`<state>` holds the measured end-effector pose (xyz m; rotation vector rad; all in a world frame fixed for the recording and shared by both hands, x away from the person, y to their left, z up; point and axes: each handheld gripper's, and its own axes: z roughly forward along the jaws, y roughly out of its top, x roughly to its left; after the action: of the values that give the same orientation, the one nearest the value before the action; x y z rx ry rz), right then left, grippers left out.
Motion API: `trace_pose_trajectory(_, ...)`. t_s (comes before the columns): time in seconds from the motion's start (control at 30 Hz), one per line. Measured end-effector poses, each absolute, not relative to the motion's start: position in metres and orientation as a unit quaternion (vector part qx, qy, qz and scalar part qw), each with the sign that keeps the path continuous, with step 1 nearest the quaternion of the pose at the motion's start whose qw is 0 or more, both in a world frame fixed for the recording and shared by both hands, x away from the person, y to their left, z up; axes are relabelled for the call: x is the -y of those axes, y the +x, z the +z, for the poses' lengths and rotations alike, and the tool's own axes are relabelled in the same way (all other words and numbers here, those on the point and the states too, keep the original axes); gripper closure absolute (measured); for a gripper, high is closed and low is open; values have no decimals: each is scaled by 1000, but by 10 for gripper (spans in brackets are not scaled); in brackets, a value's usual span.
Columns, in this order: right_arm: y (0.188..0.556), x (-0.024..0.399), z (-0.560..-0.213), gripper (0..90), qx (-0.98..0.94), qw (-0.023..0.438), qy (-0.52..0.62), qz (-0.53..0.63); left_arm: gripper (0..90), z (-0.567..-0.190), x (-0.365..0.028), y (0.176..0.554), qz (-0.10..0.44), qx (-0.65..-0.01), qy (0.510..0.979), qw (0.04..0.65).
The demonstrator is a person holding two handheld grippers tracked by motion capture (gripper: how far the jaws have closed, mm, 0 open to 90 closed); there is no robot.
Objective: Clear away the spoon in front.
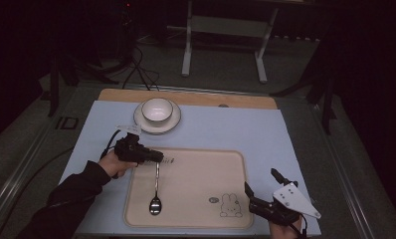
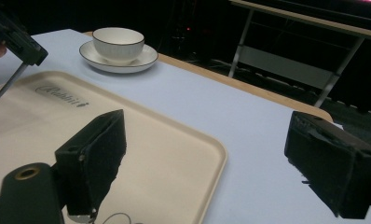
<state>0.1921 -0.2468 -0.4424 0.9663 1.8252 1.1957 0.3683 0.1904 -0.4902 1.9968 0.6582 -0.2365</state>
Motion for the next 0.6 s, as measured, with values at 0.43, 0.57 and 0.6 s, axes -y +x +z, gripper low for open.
trace_pose_trajectory(0.43, 192, 247, -443, 125, -713, 367, 376, 466, 794, -511, -190, 376, -87, -311, 812, 486)
trace_pose_trajectory(0.57, 192, 247, -443, 125, -713, 366, 375, 465, 790, -517, -192, 378, -85, -330, 806, 485)
trace_pose_trajectory(0.6, 193, 247, -443, 125, -713, 366, 375, 466, 790, -519, -192, 379, -86, -333, 805, 484)
